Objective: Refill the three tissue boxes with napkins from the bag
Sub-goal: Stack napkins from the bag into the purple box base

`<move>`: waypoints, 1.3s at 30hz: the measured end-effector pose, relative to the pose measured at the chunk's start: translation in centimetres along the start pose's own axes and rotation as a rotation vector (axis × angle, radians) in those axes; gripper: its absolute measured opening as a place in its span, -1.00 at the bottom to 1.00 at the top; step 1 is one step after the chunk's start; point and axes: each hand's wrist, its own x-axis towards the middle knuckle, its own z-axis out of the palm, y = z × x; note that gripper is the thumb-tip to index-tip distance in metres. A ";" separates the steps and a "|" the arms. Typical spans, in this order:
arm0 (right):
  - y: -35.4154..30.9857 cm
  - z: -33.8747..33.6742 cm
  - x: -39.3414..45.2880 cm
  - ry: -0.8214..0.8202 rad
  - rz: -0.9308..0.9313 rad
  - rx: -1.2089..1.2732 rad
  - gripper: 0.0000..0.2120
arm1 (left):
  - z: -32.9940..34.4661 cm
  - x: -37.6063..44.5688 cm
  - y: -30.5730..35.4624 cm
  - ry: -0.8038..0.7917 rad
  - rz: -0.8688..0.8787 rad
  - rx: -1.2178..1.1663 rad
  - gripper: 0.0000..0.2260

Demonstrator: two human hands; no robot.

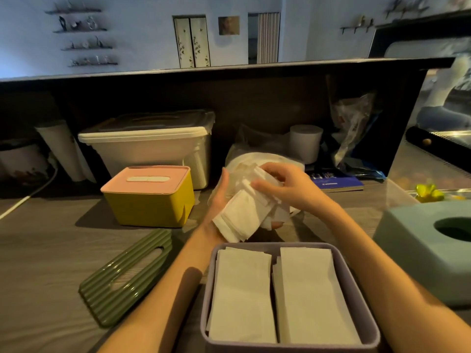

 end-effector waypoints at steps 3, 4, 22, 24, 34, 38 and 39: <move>0.8 0.3 -0.3 0.074 0.059 -0.096 -0.56 | -0.8 0.1 -0.5 0.024 0.027 0.123 -0.45; 1.0 0.2 -0.4 0.096 0.072 -0.082 -0.54 | -1.3 0.3 -0.7 0.028 0.029 0.145 -0.48; 0.8 -1.3 -1.8 0.400 0.121 0.388 -0.75 | -1.1 -1.1 -0.6 0.144 -0.057 0.328 -0.64; 0.6 -0.9 -1.9 0.386 0.034 0.318 -0.66 | -0.8 -1.2 -0.7 0.144 -0.065 0.301 -0.65; 0.8 -1.1 -1.9 0.523 -0.116 0.211 -0.51 | -0.2 -1.6 -0.3 0.204 -0.033 0.203 -0.54; 1.2 -2.0 -2.0 0.734 0.039 0.432 -0.62 | -0.2 -1.7 -0.2 0.229 -0.020 0.218 -0.50; 1.1 -2.2 -2.0 0.746 0.070 0.425 -0.64 | -0.2 -1.7 -0.2 0.226 -0.017 0.221 -0.49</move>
